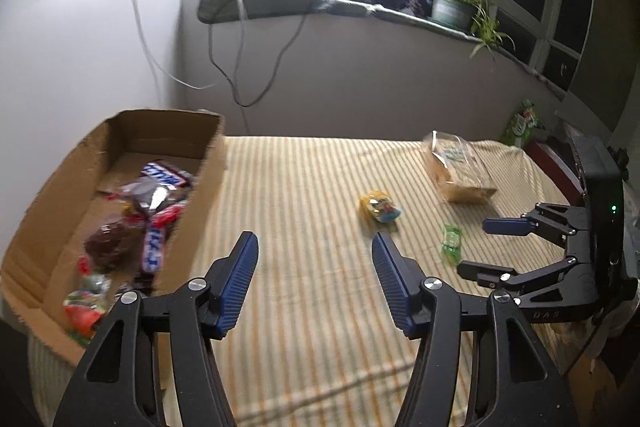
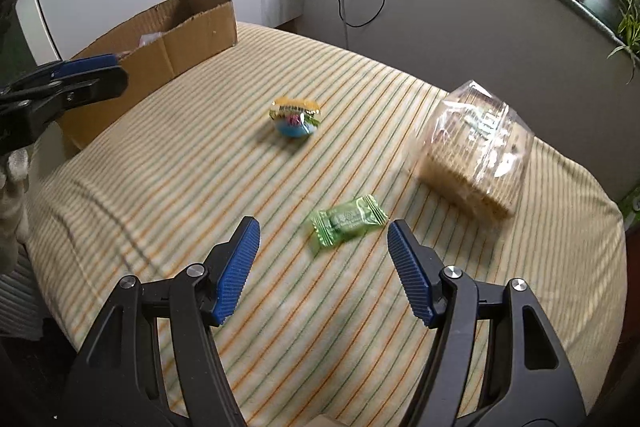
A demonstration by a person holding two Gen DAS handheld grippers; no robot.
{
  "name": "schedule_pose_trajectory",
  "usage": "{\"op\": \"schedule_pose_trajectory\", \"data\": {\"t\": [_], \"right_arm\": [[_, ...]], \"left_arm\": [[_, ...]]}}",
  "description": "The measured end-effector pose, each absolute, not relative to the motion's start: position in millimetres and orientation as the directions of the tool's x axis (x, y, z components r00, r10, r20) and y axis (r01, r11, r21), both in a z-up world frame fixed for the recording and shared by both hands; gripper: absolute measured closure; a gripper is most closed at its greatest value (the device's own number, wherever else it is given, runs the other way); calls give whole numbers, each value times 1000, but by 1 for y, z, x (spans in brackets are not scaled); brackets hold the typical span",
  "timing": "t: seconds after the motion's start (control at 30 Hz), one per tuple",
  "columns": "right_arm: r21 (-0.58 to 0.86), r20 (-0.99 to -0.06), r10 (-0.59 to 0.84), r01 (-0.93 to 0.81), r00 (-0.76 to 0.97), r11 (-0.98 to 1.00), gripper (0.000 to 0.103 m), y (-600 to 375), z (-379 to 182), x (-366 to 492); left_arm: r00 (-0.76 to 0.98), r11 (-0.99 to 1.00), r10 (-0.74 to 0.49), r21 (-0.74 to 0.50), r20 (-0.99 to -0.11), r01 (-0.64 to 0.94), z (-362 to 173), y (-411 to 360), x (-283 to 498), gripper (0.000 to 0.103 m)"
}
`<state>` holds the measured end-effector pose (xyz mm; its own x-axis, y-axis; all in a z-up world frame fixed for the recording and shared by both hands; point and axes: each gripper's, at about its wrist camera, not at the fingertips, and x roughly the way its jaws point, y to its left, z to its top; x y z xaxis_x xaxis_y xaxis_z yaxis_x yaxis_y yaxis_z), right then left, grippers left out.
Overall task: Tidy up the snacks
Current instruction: 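Withdraw both tools from the box toward the remaining snacks on the bed, then grasp the yellow egg-shaped candy with the left tool while the right tool grasps the green candy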
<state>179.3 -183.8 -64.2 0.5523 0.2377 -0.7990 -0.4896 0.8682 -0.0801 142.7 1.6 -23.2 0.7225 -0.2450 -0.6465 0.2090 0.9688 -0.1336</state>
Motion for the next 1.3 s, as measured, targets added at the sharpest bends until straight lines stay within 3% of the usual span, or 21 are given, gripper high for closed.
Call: {"op": "schedule_pose_trajectory", "data": {"t": [0.57,0.83,1.0,1.07,1.23,1.3], "right_arm": [[-68,-821,249,-521,514,851,36,-191,-89,210],[-52,-814,273,-533,513,845,52,-191,-88,210],[-48,-813,282,-540,510,840,56,-193,-87,210],[-51,-811,280,-540,513,840,60,-193,-86,209],[-55,-809,279,-540,518,840,73,-192,-84,208],[-51,-809,279,-536,517,843,74,-193,-84,208]], "left_arm": [[625,940,-311,-134,-716,314,-52,-55,196,50],[588,936,-290,-94,-755,340,-70,-79,225,50],[577,939,-265,-71,-773,337,-81,-86,233,50],[579,942,-251,-60,-776,329,-81,-87,232,61],[581,943,-251,-61,-774,326,-82,-83,232,64],[583,944,-248,-58,-773,325,-82,-83,231,65]]}}
